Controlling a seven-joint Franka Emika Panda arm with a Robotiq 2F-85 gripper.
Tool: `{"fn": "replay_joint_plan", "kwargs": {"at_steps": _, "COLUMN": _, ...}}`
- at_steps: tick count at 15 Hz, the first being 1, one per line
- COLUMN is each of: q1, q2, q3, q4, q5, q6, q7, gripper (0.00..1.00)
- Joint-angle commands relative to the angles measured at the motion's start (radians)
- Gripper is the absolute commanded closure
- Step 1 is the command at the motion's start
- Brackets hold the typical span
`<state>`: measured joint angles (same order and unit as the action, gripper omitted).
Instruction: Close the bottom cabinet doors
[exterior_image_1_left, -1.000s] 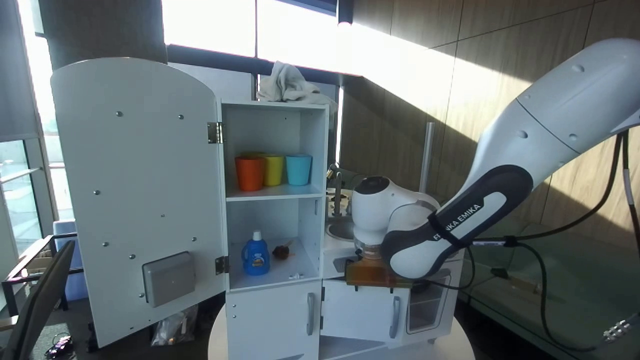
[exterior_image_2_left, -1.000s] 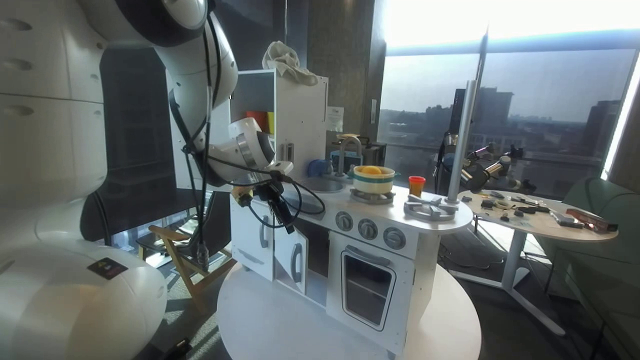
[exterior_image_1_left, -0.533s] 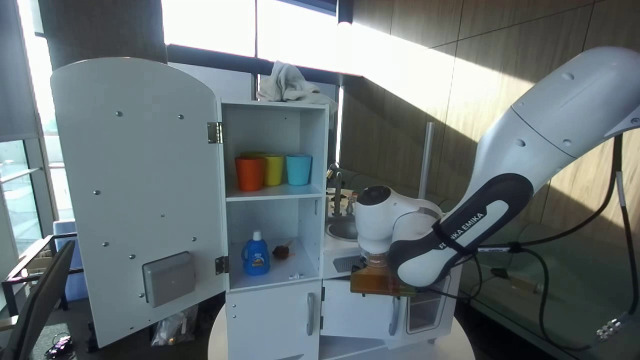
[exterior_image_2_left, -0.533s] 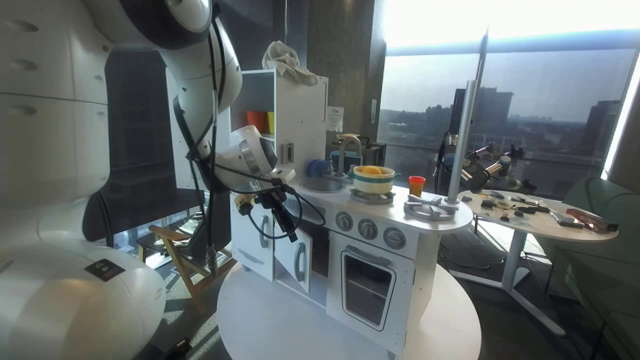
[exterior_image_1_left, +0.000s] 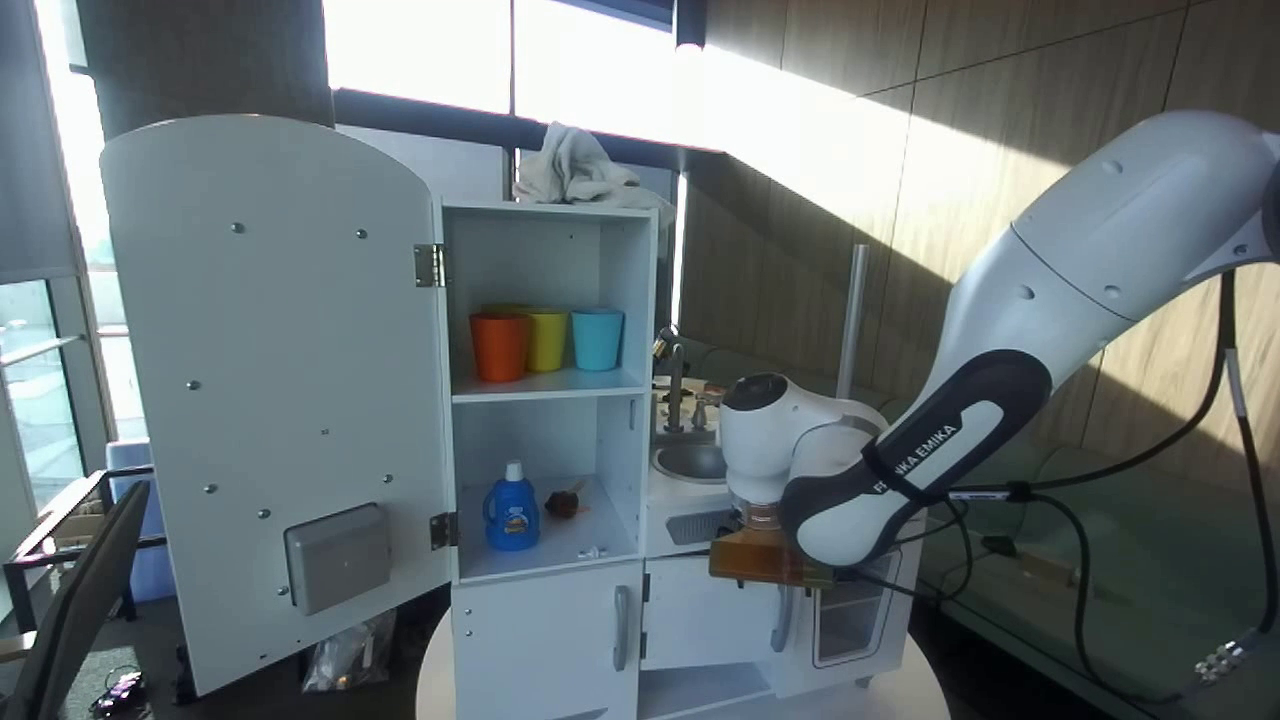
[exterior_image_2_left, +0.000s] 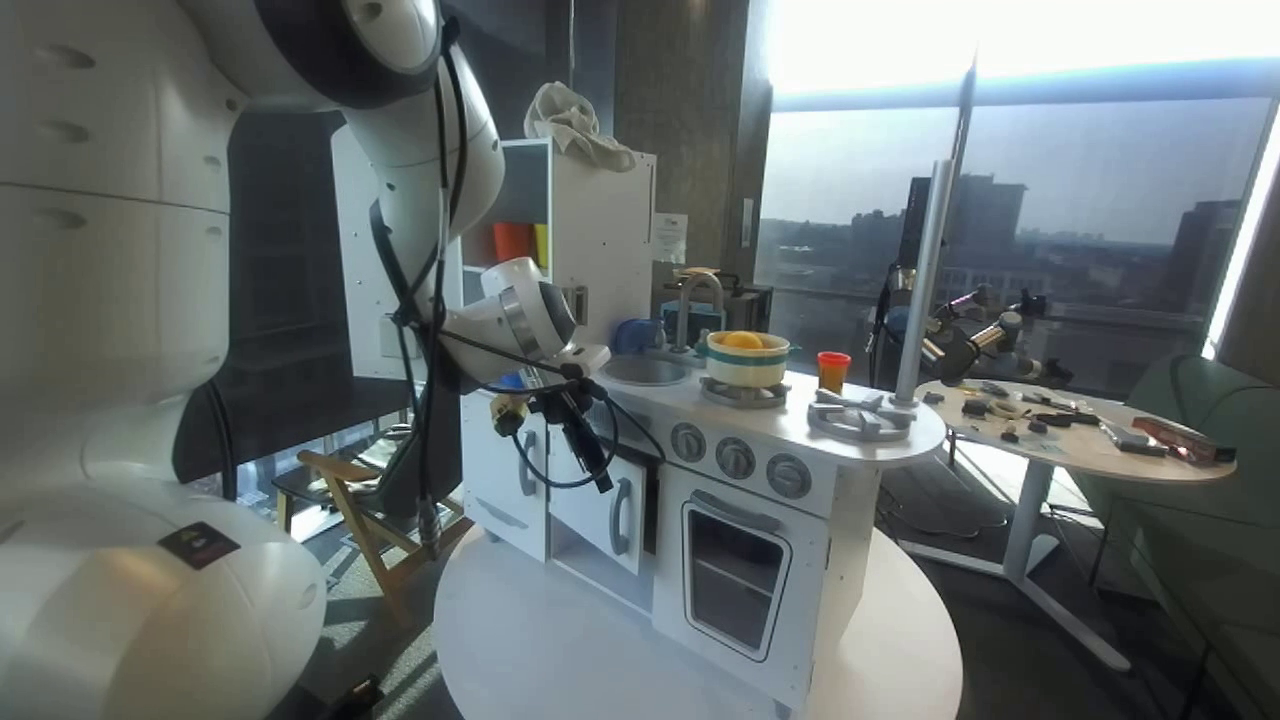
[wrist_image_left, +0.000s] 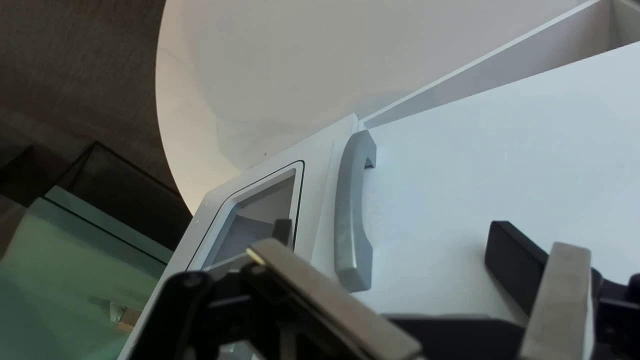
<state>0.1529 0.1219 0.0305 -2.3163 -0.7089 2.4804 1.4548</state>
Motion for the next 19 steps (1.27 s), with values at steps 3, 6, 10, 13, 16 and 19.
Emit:
{"fn": "replay_joint_plan", "kwargs": {"at_steps": 3, "q1": -0.005, "q2": 0.017, "q3": 0.001, "q4": 0.059, "q5": -0.014, "q6": -0.022, "q7": 0.025, "gripper": 0.00}}
{"fn": "replay_joint_plan", "kwargs": {"at_steps": 6, "q1": -0.005, "q2": 0.024, "q3": 0.002, "q4": 0.070, "q5": -0.007, "q6": -0.027, "q7": 0.018, "gripper": 0.00}}
{"fn": "replay_joint_plan", "kwargs": {"at_steps": 10, "q1": -0.011, "q2": -0.033, "q3": 0.027, "q4": 0.000, "q5": 0.096, "q6": -0.021, "q7": -0.114, "gripper": 0.00}}
{"fn": "replay_joint_plan", "kwargs": {"at_steps": 13, "q1": -0.005, "q2": -0.112, "q3": 0.056, "q4": -0.094, "q5": 0.232, "q6": -0.013, "q7": -0.271, "gripper": 0.00}}
{"fn": "replay_joint_plan", "kwargs": {"at_steps": 16, "q1": 0.006, "q2": -0.207, "q3": 0.091, "q4": -0.187, "q5": 0.354, "q6": -0.010, "q7": -0.397, "gripper": 0.00}}
{"fn": "replay_joint_plan", "kwargs": {"at_steps": 19, "q1": 0.015, "q2": -0.302, "q3": 0.124, "q4": -0.255, "q5": 0.427, "q6": -0.021, "q7": -0.465, "gripper": 0.00}}
